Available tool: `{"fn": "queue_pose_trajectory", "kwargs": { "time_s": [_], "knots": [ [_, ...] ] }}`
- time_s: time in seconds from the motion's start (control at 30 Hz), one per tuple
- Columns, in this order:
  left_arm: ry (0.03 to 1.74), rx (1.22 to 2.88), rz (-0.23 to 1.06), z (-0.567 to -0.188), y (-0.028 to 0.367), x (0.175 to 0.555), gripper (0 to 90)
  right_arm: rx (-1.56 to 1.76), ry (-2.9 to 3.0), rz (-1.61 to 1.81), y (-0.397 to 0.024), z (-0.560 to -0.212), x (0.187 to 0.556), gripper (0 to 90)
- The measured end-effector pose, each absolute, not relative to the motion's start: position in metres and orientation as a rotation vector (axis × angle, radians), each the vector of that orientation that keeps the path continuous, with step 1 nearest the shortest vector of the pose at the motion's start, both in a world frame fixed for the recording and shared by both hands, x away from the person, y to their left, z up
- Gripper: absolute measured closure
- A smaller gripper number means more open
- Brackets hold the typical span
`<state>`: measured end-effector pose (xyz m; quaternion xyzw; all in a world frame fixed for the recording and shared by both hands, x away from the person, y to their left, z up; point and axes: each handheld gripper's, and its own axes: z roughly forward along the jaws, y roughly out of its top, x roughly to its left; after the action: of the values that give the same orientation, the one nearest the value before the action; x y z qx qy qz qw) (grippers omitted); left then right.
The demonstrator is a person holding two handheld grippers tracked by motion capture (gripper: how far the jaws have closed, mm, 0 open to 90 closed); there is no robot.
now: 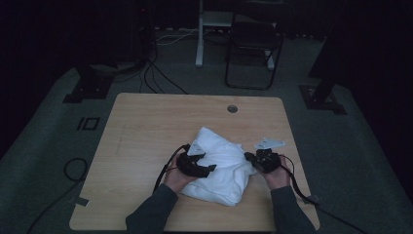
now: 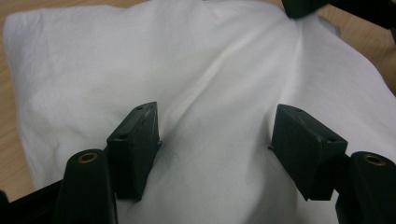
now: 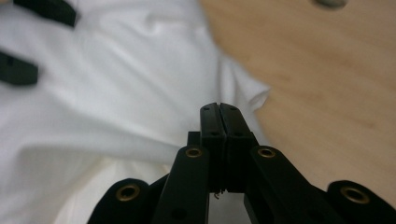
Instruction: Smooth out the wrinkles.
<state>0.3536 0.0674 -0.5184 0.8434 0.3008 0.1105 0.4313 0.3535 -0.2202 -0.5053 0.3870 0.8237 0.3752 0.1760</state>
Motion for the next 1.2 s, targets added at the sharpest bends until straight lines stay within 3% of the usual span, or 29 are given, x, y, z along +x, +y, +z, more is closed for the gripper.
{"fn": "queue_pose_trajectory", "kwargs": {
  "time_s": [0.07, 0.13, 0.23, 0.4, 0.57, 0.93, 1.03, 1.13, 1.2],
  "knots": [
    [0.767, 2.097, 0.288, -0.520, 0.066, 0.351, 32.7, 1.111, 2.328, 1.062, -0.221, -0.506, 0.350, 85.4],
    [0.791, 2.092, 0.317, -0.522, 0.065, 0.347, 32.5, 1.143, 2.264, 1.074, -0.222, -0.503, 0.343, 71.3],
    [0.827, 2.075, 0.341, -0.523, 0.064, 0.340, 32.4, 1.116, 2.230, 1.162, -0.221, -0.497, 0.332, 61.8],
    [0.897, 2.061, 0.423, -0.527, 0.062, 0.328, 32.6, 1.043, 2.315, 1.167, -0.209, -0.500, 0.319, 60.6],
    [0.933, 2.023, 0.444, -0.528, 0.064, 0.321, 32.8, 0.998, 2.398, 1.265, -0.196, -0.515, 0.315, 50.7],
    [1.008, 2.014, 0.509, -0.529, 0.056, 0.312, 32.9, 0.990, 2.359, 1.329, -0.193, -0.503, 0.311, 49.1],
    [1.060, 2.016, 0.597, -0.531, 0.048, 0.304, 33.0, 0.987, 2.393, 1.272, -0.185, -0.511, 0.317, 54.3],
    [1.099, 1.996, 0.646, -0.534, 0.046, 0.304, 33.1, 0.975, 2.425, 1.211, -0.179, -0.517, 0.326, 81.5],
    [1.126, 1.981, 0.647, -0.536, 0.048, 0.309, 33.1, 0.972, 2.416, 1.189, -0.178, -0.518, 0.332, 89.8]
  ]
}}
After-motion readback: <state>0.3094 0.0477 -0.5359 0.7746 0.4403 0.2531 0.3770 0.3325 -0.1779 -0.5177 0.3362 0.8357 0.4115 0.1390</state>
